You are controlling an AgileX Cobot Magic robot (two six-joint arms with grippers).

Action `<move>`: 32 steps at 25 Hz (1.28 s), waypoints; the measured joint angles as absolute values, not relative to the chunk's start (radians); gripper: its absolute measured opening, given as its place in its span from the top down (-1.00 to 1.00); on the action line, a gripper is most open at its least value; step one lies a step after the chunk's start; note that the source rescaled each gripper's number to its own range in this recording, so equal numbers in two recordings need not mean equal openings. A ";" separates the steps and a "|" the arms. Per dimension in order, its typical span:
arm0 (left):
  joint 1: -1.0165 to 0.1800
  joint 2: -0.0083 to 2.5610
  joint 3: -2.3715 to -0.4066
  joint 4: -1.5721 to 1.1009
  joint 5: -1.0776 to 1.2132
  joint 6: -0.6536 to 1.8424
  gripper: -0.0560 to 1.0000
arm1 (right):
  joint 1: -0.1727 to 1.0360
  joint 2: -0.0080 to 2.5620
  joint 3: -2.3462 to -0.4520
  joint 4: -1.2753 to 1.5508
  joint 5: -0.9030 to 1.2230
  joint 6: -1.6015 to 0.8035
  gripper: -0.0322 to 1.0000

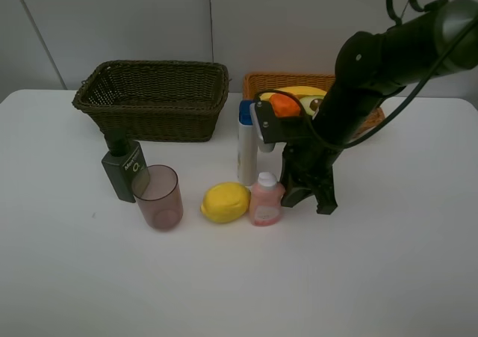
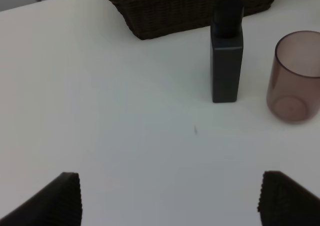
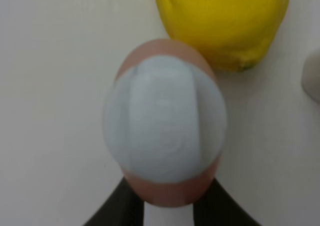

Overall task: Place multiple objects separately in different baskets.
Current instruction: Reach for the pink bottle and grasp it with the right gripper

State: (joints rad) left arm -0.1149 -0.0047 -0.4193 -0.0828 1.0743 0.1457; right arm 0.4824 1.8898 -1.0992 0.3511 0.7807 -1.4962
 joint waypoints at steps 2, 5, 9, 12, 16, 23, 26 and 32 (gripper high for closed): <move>-0.115 -0.005 -0.419 -0.083 1.074 0.146 -0.90 | 0.482 1.890 -1.099 0.351 0.781 -1.495 0.93; -0.115 -0.005 -0.419 -0.083 1.074 0.146 -0.90 | 0.482 1.890 -1.099 0.351 0.781 -1.495 0.93; -0.115 -0.005 -0.419 -0.083 1.074 0.146 -0.90 | 0.482 1.890 -1.099 0.351 0.781 -1.495 0.93; -0.115 -0.005 -0.419 -0.083 1.074 0.146 -0.90 | 0.482 1.890 -1.099 0.351 0.781 -1.495 0.93; -0.115 -0.005 -0.419 -0.083 1.074 0.146 -0.90 | 0.482 1.890 -1.099 0.351 0.783 -1.494 0.93; -0.115 -0.005 -0.419 -0.083 1.074 0.146 -0.90 | 0.482 1.890 -1.099 0.351 0.784 -1.487 0.85; -0.115 -0.005 -0.419 -0.083 1.074 0.146 -0.90 | 0.482 1.890 -1.099 0.351 0.786 -1.482 0.47; -0.115 -0.005 -0.419 -0.083 1.074 0.146 -0.90 | 0.482 1.886 -1.099 0.390 0.802 -1.477 -0.05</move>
